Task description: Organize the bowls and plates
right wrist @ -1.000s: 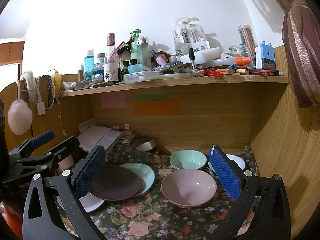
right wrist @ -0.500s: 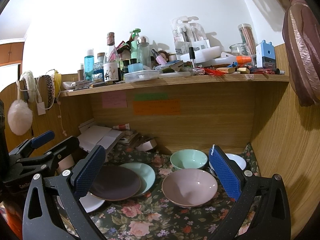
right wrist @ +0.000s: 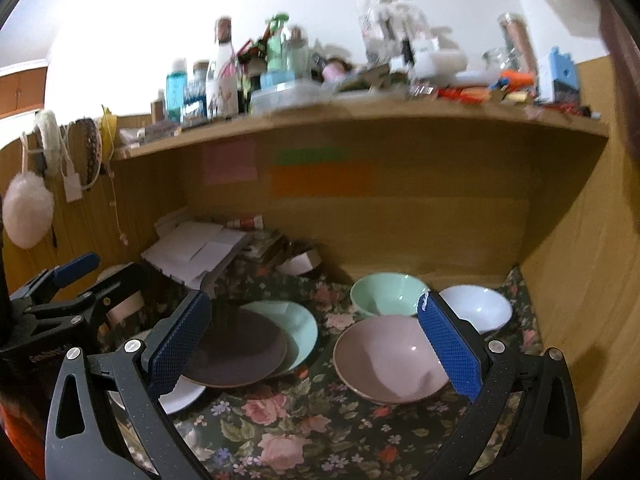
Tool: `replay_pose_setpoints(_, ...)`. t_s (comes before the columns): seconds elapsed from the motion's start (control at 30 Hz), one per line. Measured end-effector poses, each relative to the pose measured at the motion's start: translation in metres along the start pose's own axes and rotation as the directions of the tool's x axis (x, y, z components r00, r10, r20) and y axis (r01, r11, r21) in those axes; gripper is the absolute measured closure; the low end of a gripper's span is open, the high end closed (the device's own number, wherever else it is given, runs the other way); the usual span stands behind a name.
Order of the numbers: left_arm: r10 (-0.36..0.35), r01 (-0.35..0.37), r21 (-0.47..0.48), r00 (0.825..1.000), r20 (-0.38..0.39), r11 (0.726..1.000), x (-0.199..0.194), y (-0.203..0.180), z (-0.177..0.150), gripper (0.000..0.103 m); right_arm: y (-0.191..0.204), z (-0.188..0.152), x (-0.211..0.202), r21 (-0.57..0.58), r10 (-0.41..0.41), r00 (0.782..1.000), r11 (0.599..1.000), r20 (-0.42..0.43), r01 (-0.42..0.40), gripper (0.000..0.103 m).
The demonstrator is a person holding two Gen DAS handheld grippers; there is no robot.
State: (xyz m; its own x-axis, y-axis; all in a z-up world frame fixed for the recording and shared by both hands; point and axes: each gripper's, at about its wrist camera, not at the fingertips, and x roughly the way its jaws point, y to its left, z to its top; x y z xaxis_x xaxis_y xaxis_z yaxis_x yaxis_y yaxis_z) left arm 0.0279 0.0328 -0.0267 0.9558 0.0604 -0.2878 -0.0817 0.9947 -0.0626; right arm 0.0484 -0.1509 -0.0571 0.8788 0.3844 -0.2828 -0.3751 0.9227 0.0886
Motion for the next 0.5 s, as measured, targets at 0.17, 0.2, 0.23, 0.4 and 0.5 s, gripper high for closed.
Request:
replay_pose_setpoints(0.17,0.038,-0.038,-0.004,0.997,-0.064,0.999,0.019,0.016,-0.012,0.0,0.003,-0.011,0.028,-0.002,0.029,0.997,1.0,-0.071,-0.029,0.0)
replay_pose_setpoints(0.2,0.041,-0.042,-0.013,0.996,-0.085,0.999,0.025,0.021,-0.015,0.0,0.004,-0.013,0.035,-0.001,0.034,0.996,0.999,-0.087,-0.034,0.0)
replay_pose_setpoints(0.23,0.044,-0.046,-0.021,0.994,-0.103,0.999,0.029,0.026,-0.017,0.0,0.005,-0.015,0.041,0.0,0.039,0.994,0.999,-0.102,-0.039,0.0)
replay_pose_setpoints(0.4,0.088,-0.096,-0.036,0.979,-0.181,0.995,0.053,0.047,-0.033,0.0,0.011,-0.025,0.07,-0.006,0.069,0.984,0.997,-0.166,-0.071,0.0)
replay_pose_setpoints(0.5,0.106,-0.115,-0.028,0.969,-0.222,0.993,0.066,0.058,-0.041,0.0,0.015,-0.029,0.088,-0.003,0.092,0.973,0.995,-0.212,-0.095,0.0)
